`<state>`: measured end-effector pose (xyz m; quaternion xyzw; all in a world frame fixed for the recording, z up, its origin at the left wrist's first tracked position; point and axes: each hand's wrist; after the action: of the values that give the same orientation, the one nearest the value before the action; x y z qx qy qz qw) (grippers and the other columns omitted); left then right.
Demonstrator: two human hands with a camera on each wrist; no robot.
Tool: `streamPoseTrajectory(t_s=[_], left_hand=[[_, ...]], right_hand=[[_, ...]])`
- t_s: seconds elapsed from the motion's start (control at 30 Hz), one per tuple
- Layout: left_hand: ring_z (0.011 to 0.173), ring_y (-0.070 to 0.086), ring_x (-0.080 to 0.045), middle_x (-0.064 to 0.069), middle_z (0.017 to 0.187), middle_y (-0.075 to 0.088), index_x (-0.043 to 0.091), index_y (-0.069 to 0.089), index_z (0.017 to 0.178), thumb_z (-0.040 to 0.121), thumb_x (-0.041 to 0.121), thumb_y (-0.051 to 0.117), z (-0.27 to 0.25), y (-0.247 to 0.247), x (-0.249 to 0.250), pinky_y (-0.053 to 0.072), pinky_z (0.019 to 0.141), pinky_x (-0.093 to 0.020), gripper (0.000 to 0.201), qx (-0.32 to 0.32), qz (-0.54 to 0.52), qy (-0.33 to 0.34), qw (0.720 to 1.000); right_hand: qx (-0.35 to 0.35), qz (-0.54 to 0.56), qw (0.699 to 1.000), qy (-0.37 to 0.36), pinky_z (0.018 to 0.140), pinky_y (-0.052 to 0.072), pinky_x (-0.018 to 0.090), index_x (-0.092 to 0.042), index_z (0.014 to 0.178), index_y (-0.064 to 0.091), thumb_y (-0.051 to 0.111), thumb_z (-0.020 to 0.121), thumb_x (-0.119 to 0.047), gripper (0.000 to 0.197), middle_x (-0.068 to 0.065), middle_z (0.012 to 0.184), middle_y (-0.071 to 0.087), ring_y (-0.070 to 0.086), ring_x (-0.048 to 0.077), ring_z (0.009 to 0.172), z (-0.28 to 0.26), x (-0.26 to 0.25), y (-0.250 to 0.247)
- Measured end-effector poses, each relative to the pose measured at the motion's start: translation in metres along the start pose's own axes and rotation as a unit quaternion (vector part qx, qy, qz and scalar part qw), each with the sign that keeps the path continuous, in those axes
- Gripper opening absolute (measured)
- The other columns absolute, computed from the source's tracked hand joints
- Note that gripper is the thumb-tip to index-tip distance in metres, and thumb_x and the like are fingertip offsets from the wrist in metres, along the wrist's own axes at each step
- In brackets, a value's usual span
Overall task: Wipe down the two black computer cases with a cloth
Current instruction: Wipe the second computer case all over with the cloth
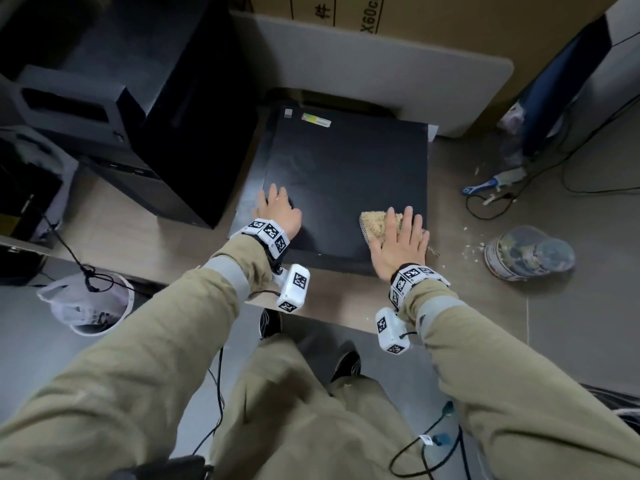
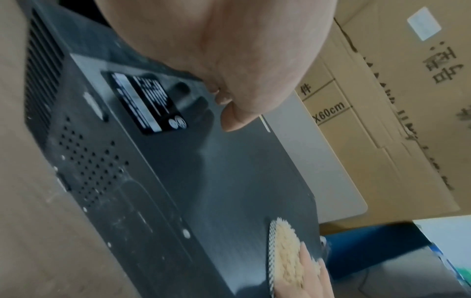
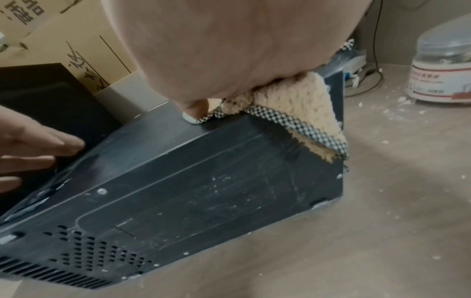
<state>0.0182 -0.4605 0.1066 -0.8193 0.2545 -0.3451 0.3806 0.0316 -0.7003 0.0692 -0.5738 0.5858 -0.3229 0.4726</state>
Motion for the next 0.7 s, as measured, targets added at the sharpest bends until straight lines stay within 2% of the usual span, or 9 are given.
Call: streamPoseTrajectory(t_s=[0.1, 0.17, 0.3, 0.37, 0.47, 0.57, 0.63, 0.7], left_hand=[[0.146, 0.021, -0.03, -0.013, 0.157, 0.028, 0.002, 0.033, 0.149, 0.092, 0.017, 0.049, 0.005, -0.017, -0.023, 0.02, 0.118, -0.039, 0.062, 0.012, -0.022, -0.047, 0.999], [0.139, 0.033, -0.034, -0.019, 0.15, 0.036, -0.002, 0.039, 0.142, 0.089, 0.012, 0.051, 0.005, -0.021, -0.034, 0.028, 0.114, -0.038, 0.056, 0.01, -0.054, -0.052, 0.997], [0.137, 0.036, -0.04, -0.024, 0.148, 0.039, -0.004, 0.037, 0.141, 0.091, 0.007, 0.051, 0.003, -0.026, -0.06, 0.031, 0.112, -0.041, 0.053, 0.01, -0.114, -0.091, 0.989], [0.129, 0.049, -0.039, -0.021, 0.14, 0.051, -0.002, 0.043, 0.139, 0.094, 0.006, 0.049, 0.003, -0.028, -0.078, 0.039, 0.107, -0.04, 0.046, -0.015, -0.166, -0.103, 0.981], [0.118, 0.061, -0.033, -0.011, 0.125, 0.067, 0.012, 0.058, 0.137, 0.09, -0.001, 0.043, 0.006, -0.036, -0.105, 0.047, 0.102, -0.039, 0.051, -0.058, -0.283, -0.107, 0.951], [0.111, 0.066, -0.03, -0.011, 0.117, 0.071, 0.012, 0.067, 0.126, 0.085, -0.006, 0.044, 0.011, -0.045, -0.116, 0.049, 0.103, -0.039, 0.05, -0.069, -0.35, -0.107, 0.928], [0.109, 0.065, -0.025, -0.008, 0.117, 0.071, 0.013, 0.07, 0.118, 0.087, -0.004, 0.044, 0.013, -0.048, -0.119, 0.048, 0.104, -0.035, 0.045, -0.073, -0.353, -0.104, 0.927], [0.107, 0.067, -0.028, -0.008, 0.109, 0.074, 0.017, 0.075, 0.102, 0.086, -0.001, 0.046, 0.016, -0.049, -0.126, 0.051, 0.101, -0.036, 0.038, -0.081, -0.356, -0.103, 0.925]], right_hand=[[-0.004, -0.008, 0.999, -0.038, 0.123, -0.009, 0.05, -0.025, 0.161, -0.006, 0.031, 0.099, -0.046, 0.075, 0.009, 0.167, -0.016, -0.016, 0.032, 0.153, 0.004, -0.03, 0.005], [-0.005, -0.026, 0.996, -0.085, 0.123, -0.008, 0.051, -0.025, 0.161, -0.004, 0.031, 0.099, -0.05, 0.075, 0.009, 0.167, -0.015, -0.015, 0.032, 0.153, 0.005, -0.054, 0.011], [-0.021, -0.042, 0.985, -0.167, 0.123, -0.009, 0.052, -0.026, 0.161, -0.001, 0.029, 0.1, -0.052, 0.073, 0.009, 0.167, -0.014, -0.015, 0.032, 0.153, 0.012, -0.103, 0.018], [-0.033, -0.048, 0.978, -0.2, 0.123, -0.01, 0.052, -0.027, 0.161, -0.001, 0.029, 0.1, -0.053, 0.073, 0.008, 0.167, -0.016, -0.017, 0.031, 0.153, 0.014, -0.123, 0.02], [-0.045, -0.058, 0.968, -0.241, 0.122, -0.012, 0.051, -0.029, 0.16, -0.003, 0.028, 0.1, -0.056, 0.072, 0.005, 0.167, -0.017, -0.019, 0.03, 0.153, 0.021, -0.156, 0.027], [-0.055, -0.072, 0.961, -0.261, 0.122, -0.013, 0.051, -0.033, 0.16, -0.005, 0.024, 0.1, -0.059, 0.071, 0.003, 0.167, -0.019, -0.02, 0.029, 0.152, 0.03, -0.185, 0.031], [-0.061, -0.076, 0.958, -0.269, 0.122, -0.014, 0.051, -0.034, 0.16, -0.005, 0.023, 0.1, -0.059, 0.07, 0.003, 0.166, -0.019, -0.02, 0.028, 0.152, 0.037, -0.2, 0.032], [-0.062, -0.083, 0.957, -0.27, 0.122, -0.013, 0.051, -0.035, 0.16, -0.003, 0.023, 0.101, -0.058, 0.068, 0.003, 0.167, -0.019, -0.02, 0.028, 0.152, 0.045, -0.212, 0.031]])
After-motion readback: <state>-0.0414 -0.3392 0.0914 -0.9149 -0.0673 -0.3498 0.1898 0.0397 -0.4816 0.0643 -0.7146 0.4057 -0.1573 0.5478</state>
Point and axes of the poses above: each hand's wrist, its own z-axis towards the middle knuckle, its own y-axis out of the palm, x = y × z
